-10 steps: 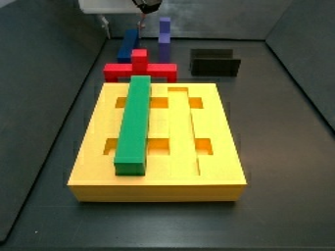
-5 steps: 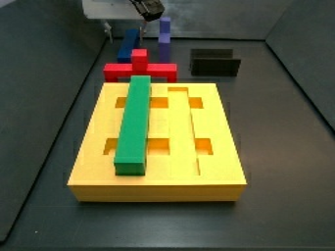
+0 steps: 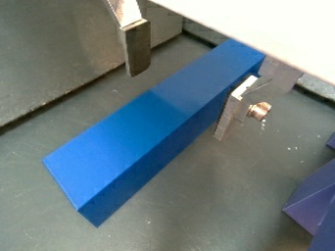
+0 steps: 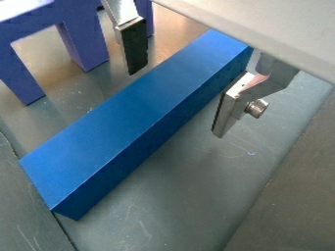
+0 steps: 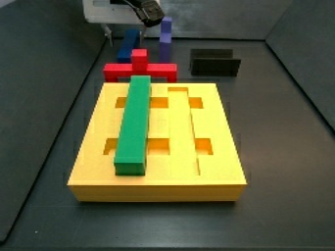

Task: Pick up the blue object. Move up. Move to above the board. Insert the blue object.
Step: Pick up the blue object.

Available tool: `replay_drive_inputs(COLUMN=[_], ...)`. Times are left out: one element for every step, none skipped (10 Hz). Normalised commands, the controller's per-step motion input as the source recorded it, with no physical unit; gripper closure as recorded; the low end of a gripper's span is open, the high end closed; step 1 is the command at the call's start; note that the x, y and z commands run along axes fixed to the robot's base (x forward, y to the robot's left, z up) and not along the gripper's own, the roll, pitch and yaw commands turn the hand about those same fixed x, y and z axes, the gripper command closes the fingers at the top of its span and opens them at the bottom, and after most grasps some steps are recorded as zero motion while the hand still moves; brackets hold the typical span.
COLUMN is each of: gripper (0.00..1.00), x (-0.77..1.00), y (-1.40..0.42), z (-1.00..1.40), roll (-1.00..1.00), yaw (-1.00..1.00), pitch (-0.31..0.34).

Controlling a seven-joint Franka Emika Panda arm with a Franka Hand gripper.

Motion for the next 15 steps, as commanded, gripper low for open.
replay_drive_inputs(gripper=[0.0,0.0,0.0,0.0,1.0,1.0,1.0,1.0,1.0,1.0,1.0,1.0,1.0,1.0,1.0], x=[0.03,0.0,0.0,0.0,0.0,0.0,0.0,0.0,0.0,0.0,0.0,0.0,0.0,0.0,0.0], y=[0.0,0.03,0.0,0.0,0.0,0.0,0.0,0.0,0.0,0.0,0.0,0.0,0.0,0.0,0.0], z=[-0.08,0.0,0.0,0.0,0.0,0.0,0.0,0.0,0.0,0.0,0.0,0.0,0.0,0.0,0.0], roll=[0.08,0.06,0.04,0.0,0.0,0.0,0.0,0.0,0.0,0.0,0.0,0.0,0.0,0.0,0.0], yaw=[0.0,0.0,0.0,0.0,0.0,0.0,0.0,0.0,0.0,0.0,0.0,0.0,0.0,0.0,0.0], pitch=[0.0,0.004,0.0,0.0,0.0,0.0,0.0,0.0,0.0,0.0,0.0,0.0,0.0,0.0,0.0])
